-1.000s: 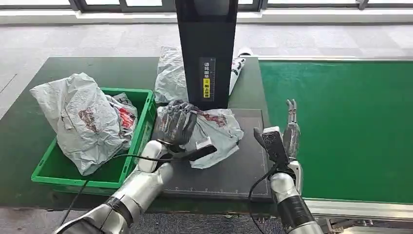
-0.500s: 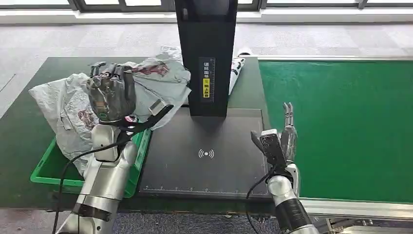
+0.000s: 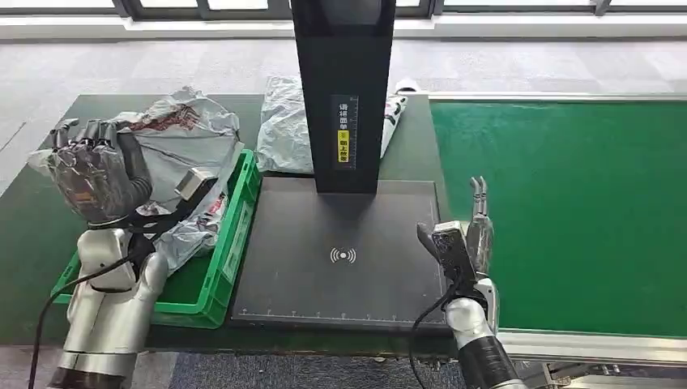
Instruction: Moved the parcel from conveyor to table for the left to box.
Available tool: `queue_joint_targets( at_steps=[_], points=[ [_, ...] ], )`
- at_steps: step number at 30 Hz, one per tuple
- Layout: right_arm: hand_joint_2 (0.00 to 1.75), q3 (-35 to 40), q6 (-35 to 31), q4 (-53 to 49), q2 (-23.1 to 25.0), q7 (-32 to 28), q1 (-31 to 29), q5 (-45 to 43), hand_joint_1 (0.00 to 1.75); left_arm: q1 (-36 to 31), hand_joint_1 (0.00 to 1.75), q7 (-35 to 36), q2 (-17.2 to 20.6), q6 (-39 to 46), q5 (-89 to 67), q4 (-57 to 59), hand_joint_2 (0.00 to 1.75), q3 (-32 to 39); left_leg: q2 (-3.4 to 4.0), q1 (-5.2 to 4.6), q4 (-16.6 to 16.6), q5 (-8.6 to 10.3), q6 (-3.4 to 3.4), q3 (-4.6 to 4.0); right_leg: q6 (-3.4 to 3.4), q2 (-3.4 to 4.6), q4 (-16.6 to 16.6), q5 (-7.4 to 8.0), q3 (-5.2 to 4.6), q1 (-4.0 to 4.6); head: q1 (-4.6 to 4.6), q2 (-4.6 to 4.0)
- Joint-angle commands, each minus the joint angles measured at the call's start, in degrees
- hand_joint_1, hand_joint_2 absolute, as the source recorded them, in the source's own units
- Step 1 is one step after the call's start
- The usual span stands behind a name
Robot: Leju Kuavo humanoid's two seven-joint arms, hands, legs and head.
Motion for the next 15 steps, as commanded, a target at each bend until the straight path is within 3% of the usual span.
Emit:
queue_joint_targets(
  at_steps=[1, 3, 6, 10, 11, 12, 13, 15],
  points=[
    [1.75, -1.73, 0.20, 1.63, -0.07, -0.12, -1.38, -0.39, 0.00, -0.46, 1.75, 0.47, 1.90, -0.11, -4.26, 0.88, 1.75, -1.18, 0.01, 0.01, -0.03, 0.00, 0.04, 0.04, -0.04, -0.05, -0.02, -0.01, 0.04, 0.03, 0.00, 0.02],
    [1.75, -1.58, 0.15, 1.68, -0.20, -0.18, -1.42, -0.58, 0.00, -0.38, 1.75, 1.89, 1.58, -0.11, -4.26, 0.69, 1.75, -1.86, -0.01, 0.01, -0.03, 0.00, 0.05, 0.05, -0.04, -0.08, -0.03, -0.01, 0.06, 0.04, 0.00, 0.00],
    [1.75, -0.89, 0.04, 1.04, -0.69, 0.03, -0.71, -1.26, 0.00, -0.96, 1.75, 14.95, 7.96, -0.11, -4.26, 9.10, 1.75, -7.91, 0.03, -0.01, -0.06, 0.00, 0.04, 0.08, -0.03, -0.03, -0.03, -0.01, 0.04, 0.01, 0.00, 0.02],
    [1.75, -0.26, -0.01, 0.18, -1.08, 0.45, -0.20, -1.47, 0.00, -2.70, 1.75, 19.15, 8.20, -0.11, -4.26, 18.74, 1.75, -9.91, -0.07, -0.03, -0.15, 0.04, 0.04, 0.18, -0.04, -0.13, -0.08, -0.02, 0.12, 0.00, 0.00, 0.00],
    [1.75, -0.16, 0.03, -0.21, -1.21, 0.55, -0.06, -1.46, 0.00, -4.72, 0.00, 17.24, 5.95, -0.11, -2.58, 25.94, 1.75, -7.62, -0.09, 0.00, -0.16, 0.06, 0.06, 0.19, -0.05, -0.19, -0.13, 0.00, 0.15, 0.04, -0.02, 0.02],
    [1.75, -0.15, 0.07, -0.52, -1.42, 0.75, 0.07, -1.47, 0.00, -5.77, 0.00, 14.95, 4.77, -0.11, -3.69, 31.29, 1.75, -4.91, -0.02, -0.01, -0.12, 0.05, 0.04, 0.15, -0.04, -0.10, -0.07, -0.01, 0.08, 0.02, -0.02, 0.00],
    [1.75, 0.00, 0.41, -1.35, -1.74, 1.31, 0.25, -1.39, 0.00, -11.66, 0.00, 6.67, 2.11, -2.44, 2.86, 49.24, 1.75, -0.04, -0.10, 0.01, -0.19, 0.10, 0.07, 0.19, -0.05, -0.21, -0.17, 0.02, 0.17, 0.05, 0.00, 0.02],
    [1.75, -0.03, 1.00, -1.99, -2.20, 1.89, 0.30, -1.12, 0.00, -14.41, 0.00, -4.25, -0.72, -7.63, 11.81, 56.48, 1.75, 5.77, -0.24, -0.03, -0.26, 0.18, 0.06, 0.26, -0.05, -0.34, -0.19, 0.03, 0.26, 0.00, 0.00, 0.02]
  ],
)
